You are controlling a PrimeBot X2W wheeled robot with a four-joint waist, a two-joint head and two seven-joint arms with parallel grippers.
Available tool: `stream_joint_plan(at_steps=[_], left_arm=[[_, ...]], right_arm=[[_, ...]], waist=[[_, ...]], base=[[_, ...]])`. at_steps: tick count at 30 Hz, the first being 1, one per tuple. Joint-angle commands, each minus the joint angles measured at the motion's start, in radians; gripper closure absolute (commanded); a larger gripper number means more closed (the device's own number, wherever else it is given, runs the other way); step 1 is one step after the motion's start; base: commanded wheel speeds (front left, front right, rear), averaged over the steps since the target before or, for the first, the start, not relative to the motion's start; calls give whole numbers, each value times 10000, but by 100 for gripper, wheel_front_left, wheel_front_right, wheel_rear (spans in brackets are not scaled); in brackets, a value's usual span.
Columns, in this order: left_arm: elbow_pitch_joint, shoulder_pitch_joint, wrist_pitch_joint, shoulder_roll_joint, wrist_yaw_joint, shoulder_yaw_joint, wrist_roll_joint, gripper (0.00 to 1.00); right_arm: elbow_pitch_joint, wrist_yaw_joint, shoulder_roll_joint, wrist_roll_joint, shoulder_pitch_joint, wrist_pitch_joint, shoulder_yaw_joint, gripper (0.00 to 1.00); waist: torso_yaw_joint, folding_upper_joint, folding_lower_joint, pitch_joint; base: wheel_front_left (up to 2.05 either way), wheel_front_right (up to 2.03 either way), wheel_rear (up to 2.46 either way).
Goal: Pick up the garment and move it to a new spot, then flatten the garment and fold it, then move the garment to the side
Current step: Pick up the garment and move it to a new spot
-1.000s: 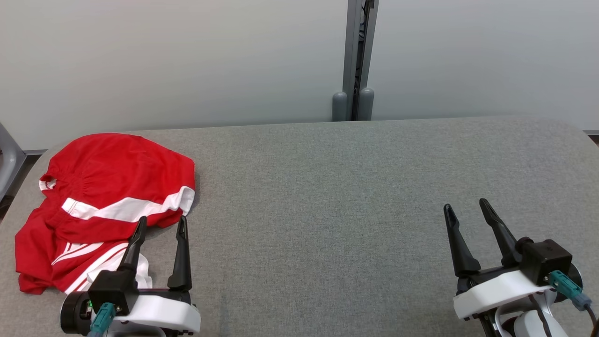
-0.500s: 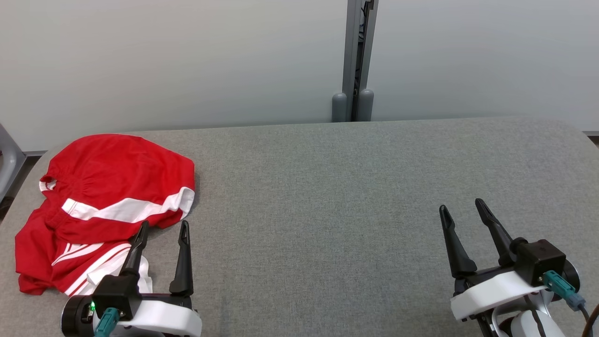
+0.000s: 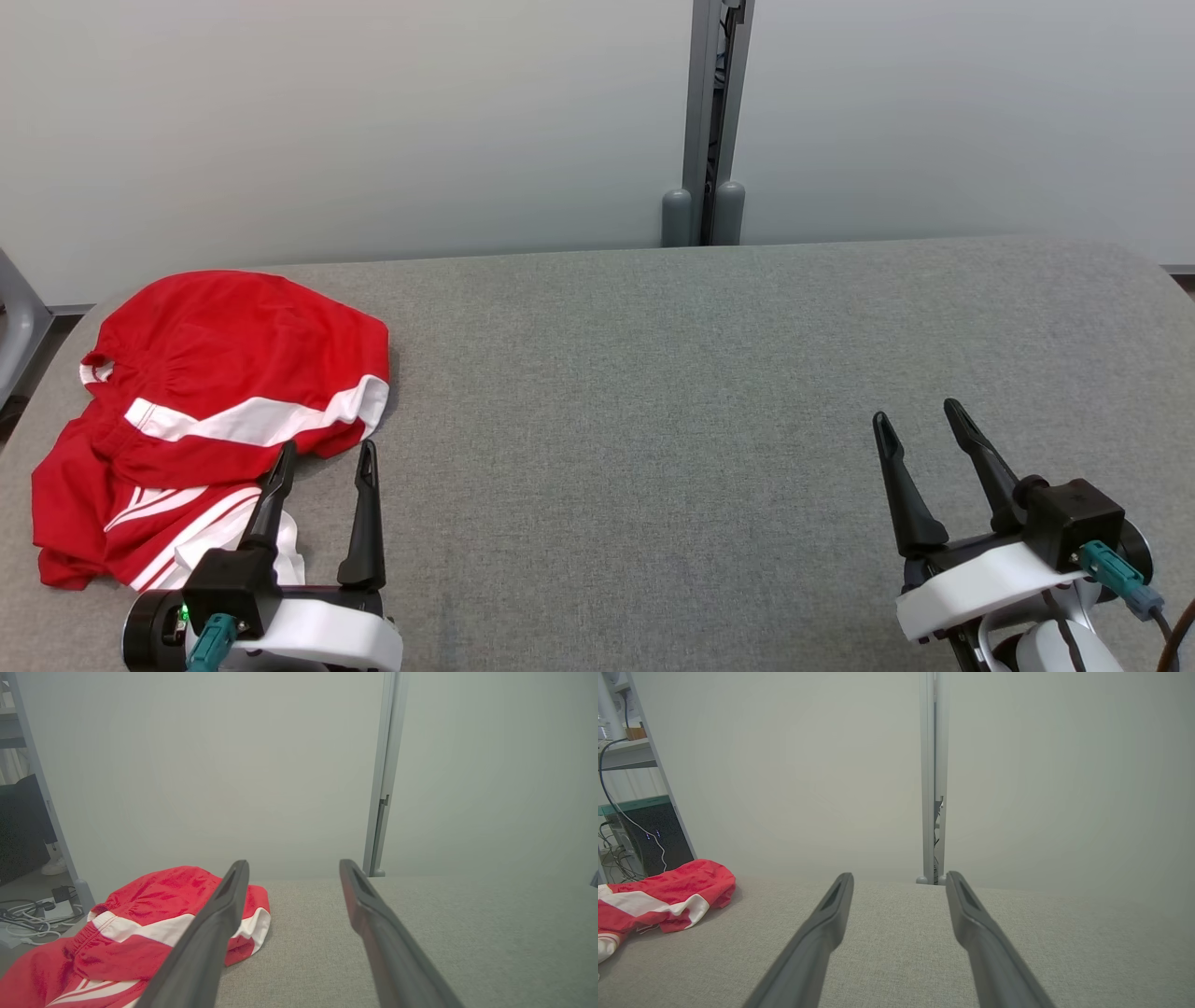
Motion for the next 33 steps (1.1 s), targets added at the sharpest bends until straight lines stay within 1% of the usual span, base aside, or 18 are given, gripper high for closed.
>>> stream_joint_plan(at_steps=[1,10,16,22,23,33], left_arm=[[5,-42,-17,42,39,10,-21,0],[32,-15,-16,42,60,0,-40,0],[81,14,-16,41,37,9,-2,0],[85,-37,-16,41,93,28,-135,0],[110,-13,-16,43,108,66,-141,0],[320,36,-16,96,118,233,-161,0]], right_arm=[[23,22,-70,53,-67,-65,-25,0],[35,22,-69,56,-53,-62,-27,0],[26,22,-36,94,23,-61,-40,0],[36,22,-41,158,67,-61,120,0],[34,22,-58,150,74,-61,178,0],[93,22,-12,261,188,-61,371,0]], waist=[[1,0,0,-4],[56,0,0,-55],[324,0,0,-85],[860,0,0,-72],[1060,0,0,-86],[2274,0,0,-226]], base=[[0,0,0],[0,0,0],[0,0,0],[0,0,0],[0,0,0],[0,0,0]])
